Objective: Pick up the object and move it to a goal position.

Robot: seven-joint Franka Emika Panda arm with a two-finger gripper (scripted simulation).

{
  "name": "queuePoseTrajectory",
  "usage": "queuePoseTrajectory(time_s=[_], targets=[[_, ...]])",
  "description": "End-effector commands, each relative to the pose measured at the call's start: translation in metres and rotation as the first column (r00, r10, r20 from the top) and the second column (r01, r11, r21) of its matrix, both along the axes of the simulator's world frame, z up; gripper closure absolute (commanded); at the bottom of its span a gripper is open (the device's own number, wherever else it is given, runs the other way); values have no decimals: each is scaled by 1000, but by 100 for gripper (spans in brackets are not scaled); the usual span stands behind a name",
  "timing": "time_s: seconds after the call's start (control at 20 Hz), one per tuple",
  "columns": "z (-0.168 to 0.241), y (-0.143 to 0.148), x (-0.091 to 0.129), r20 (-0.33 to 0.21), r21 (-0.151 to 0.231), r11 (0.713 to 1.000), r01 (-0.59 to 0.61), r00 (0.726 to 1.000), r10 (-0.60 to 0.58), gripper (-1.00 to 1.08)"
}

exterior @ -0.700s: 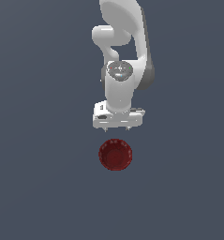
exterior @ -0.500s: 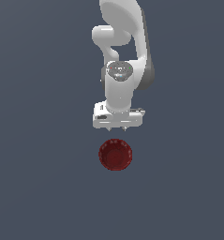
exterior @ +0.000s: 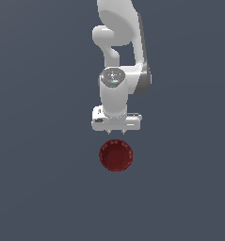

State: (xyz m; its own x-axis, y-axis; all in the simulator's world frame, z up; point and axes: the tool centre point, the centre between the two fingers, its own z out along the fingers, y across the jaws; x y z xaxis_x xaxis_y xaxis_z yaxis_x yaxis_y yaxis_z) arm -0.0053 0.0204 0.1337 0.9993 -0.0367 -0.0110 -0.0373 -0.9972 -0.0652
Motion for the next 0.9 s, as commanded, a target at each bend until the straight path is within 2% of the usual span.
queuePoseTrajectory(time_s=[0.0,0.2,0.5,0.85], targets=[[-9,-3,0,3,27,999,44,999,-44,-20],[-25,-7,1,6,84,987,138,990,-139,-20],[-45,-15,1,-1,171,945,281,959,-285,-20],[-56,-21,2,-13,229,896,379,922,-387,-20]])
